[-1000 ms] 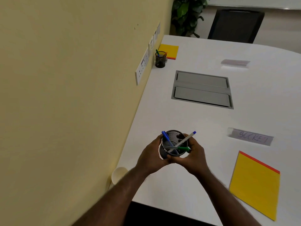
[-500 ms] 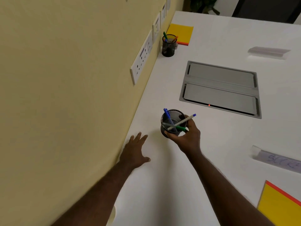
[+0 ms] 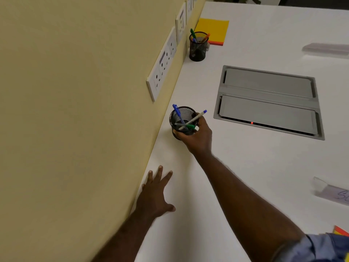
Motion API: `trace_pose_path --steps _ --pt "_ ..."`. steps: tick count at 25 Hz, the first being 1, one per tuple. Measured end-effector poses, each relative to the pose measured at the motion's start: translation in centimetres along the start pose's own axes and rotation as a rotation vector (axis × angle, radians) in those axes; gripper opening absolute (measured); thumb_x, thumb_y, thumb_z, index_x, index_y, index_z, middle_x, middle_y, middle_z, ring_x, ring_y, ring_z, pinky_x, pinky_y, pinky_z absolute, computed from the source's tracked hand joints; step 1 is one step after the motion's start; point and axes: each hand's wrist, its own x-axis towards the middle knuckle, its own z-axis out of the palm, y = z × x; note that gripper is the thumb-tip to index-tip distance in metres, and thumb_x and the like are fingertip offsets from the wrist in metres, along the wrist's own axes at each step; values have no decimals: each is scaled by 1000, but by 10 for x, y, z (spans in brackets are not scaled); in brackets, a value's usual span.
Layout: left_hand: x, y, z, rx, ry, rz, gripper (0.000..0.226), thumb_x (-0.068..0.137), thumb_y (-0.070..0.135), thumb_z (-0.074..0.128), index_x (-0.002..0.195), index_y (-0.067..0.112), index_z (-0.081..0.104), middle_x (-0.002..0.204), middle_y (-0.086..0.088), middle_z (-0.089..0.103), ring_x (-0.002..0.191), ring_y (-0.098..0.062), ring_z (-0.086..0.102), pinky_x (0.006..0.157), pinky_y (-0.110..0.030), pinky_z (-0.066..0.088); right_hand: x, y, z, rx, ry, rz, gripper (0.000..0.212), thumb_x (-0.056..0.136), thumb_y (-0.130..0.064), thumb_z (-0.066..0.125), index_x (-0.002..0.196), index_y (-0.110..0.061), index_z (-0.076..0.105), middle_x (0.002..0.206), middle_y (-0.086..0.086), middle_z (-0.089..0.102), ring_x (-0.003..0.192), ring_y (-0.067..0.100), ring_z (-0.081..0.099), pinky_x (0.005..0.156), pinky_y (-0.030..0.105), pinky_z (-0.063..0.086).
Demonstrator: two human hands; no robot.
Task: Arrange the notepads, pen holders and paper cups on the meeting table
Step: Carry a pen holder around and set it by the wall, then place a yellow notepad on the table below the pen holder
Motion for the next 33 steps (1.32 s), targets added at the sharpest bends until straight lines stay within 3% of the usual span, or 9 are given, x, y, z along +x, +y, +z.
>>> trace_pose_path --steps 4,9,14,18,20,22,28,30,33 --pt "1 1 2 -28 7 -17 123 63 56 82 151 47 -3 160 12 -23 149 -26 -19 119 -54 15 15 2 21 22 -14 23 77 57 -44 88 124 -27 53 112 -13 66 102 6 64 82 29 59" --pt "5 1 5 -37 5 -20 122 64 57 82 151 47 -3 160 11 -23 149 -26 -19 118 -54 14 25 5 35 21 -41 32 74 59 -42 87 123 -28 53 106 -21 60 96 -1 61 78 17 54" --pt "7 3 5 -64 -15 -35 122 64 52 84 151 45 -1 161 10 -21 148 -27 -20 118 -56 11 28 9 44 31 -65 65 72 58 -41 86 121 -31 52 107 -22 61 99 0 61 84 30 59" --pt "9 0 6 -66 -12 -31 123 63 53 84 151 46 0 161 10 -20 148 -27 -20 117 -57 11 26 13 45 29 -81 86 77 59 -41 87 125 -30 49 111 -25 59 103 -15 54 92 29 56" --pt "7 0 5 -86 -13 -28 123 62 52 85 151 46 0 161 11 -20 148 -26 -20 117 -57 11 20 16 35 -19 -113 117 96 59 -44 88 139 -26 39 136 -10 54 121 -7 47 104 31 46" --pt "4 0 2 -96 -22 -24 123 62 50 86 152 46 1 161 11 -20 148 -26 -20 117 -58 12 5 23 18 -104 -135 156 111 60 -45 89 149 -23 27 152 -2 40 137 14 40 109 38 40" --pt "-9 16 -13 -47 -38 -79 118 69 43 83 154 39 2 163 6 -14 151 -26 -11 118 -55 14 -81 44 -62 -223 -82 180 106 64 -45 87 149 -26 27 154 -3 35 139 18 38 111 37 37" --pt "-17 29 -11 -3 -11 -115 108 77 36 79 155 34 3 164 5 -9 151 -25 -3 119 -49 15 -108 50 -91 -273 -25 193 99 67 -41 86 147 -24 31 151 -3 38 137 19 40 110 45 39" --pt "-28 52 -4 -3 85 -54 87 88 26 66 155 26 10 165 1 4 151 -24 7 121 -43 18 -143 53 -135 -372 95 253 89 71 -39 83 144 -25 36 147 -6 42 133 18 44 108 44 38"
